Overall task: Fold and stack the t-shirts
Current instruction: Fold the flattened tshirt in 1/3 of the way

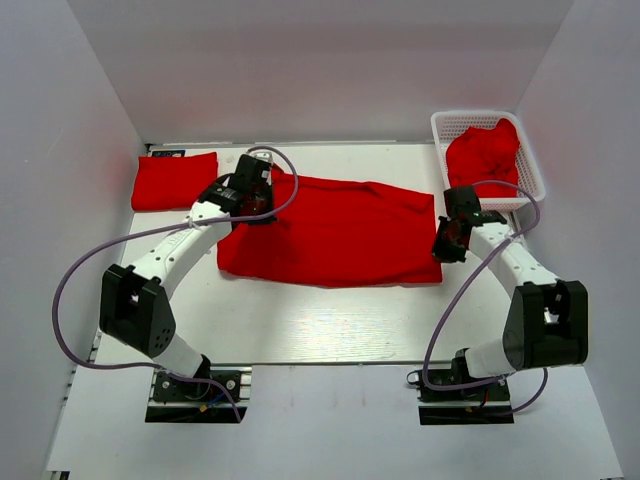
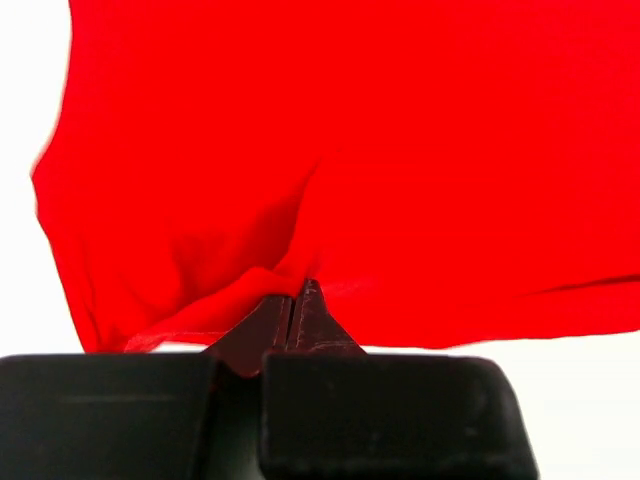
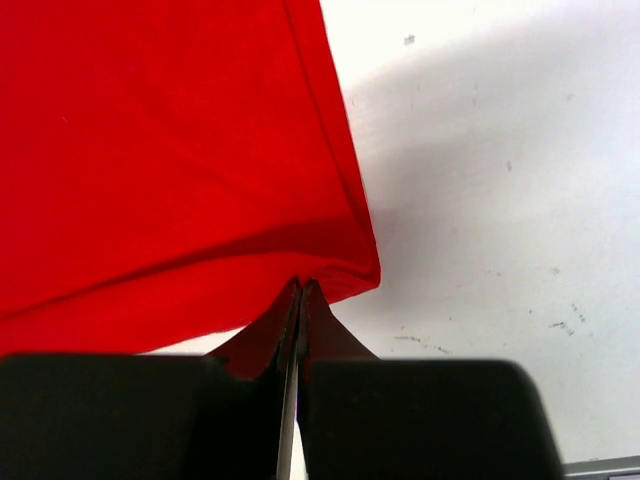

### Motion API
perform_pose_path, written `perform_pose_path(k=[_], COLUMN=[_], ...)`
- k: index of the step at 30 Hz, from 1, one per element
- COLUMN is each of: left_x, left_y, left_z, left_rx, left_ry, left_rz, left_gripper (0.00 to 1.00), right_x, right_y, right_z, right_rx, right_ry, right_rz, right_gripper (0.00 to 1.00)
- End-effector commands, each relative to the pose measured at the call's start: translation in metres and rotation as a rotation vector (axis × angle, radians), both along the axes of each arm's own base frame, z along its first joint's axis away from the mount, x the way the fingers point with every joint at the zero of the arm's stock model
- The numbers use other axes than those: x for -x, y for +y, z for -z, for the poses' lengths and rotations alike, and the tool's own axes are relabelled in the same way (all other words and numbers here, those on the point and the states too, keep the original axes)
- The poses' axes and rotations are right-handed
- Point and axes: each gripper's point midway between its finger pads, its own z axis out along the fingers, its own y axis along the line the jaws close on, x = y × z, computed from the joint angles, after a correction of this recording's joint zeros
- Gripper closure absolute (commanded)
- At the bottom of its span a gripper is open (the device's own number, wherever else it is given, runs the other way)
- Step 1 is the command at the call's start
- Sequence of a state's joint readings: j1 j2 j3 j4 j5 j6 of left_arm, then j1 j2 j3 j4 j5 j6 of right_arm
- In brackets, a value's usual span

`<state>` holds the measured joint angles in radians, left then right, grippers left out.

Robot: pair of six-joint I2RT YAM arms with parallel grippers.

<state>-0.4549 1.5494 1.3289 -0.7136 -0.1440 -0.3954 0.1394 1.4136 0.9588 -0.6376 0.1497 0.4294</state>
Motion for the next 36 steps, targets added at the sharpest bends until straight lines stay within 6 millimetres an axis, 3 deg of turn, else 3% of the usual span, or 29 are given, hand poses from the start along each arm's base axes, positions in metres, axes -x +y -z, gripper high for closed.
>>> perform_pose_path(k=[1, 7, 17, 26, 27, 31, 34, 36], left_x=[-0.032, -0.054, -0.092, -0.119, -0.124, -0.136, -0.143, -0.154], left_y=[0.003, 0.015, 0.028, 0.03, 0.033, 0.03, 0.027, 0.028], left_z=[-0.03, -0.047, -0.042, -0.017, -0.007, -0.012, 0.004, 0.004], left_rx=[-0.033, -0.049, -0.073, -0.061, -0.065, -0.057, -0.054, -0.059], left_ry=[-0.16, -0.269, -0.333, -0.332, -0.322, -0.384, -0.397, -0.428], left_rz=[0.047, 0.021, 0.0, 0.027, 0.018, 0.052, 0.094, 0.101], left_gripper=[1.0, 1.0, 1.0, 1.0, 1.0, 1.0, 1.0, 1.0], right_x=[-0.024, -0.041, -0.067, -0.101, -0.108, -0.118, -0.126, -0.129], right_y=[-0.007, -0.005, -0.014, -0.02, -0.02, -0.02, -0.02, -0.021], right_z=[-0.021, -0.023, -0.025, -0.025, -0.021, -0.016, -0.009, 0.001], right_rx=[0.043, 0.047, 0.107, 0.141, 0.138, 0.138, 0.14, 0.146], right_ry=[-0.07, -0.075, -0.064, -0.076, -0.069, -0.062, -0.052, -0.031], right_rz=[0.003, -0.002, 0.022, 0.038, 0.034, 0.033, 0.035, 0.034], right_gripper=[1.0, 1.0, 1.0, 1.0, 1.0, 1.0, 1.0, 0.99])
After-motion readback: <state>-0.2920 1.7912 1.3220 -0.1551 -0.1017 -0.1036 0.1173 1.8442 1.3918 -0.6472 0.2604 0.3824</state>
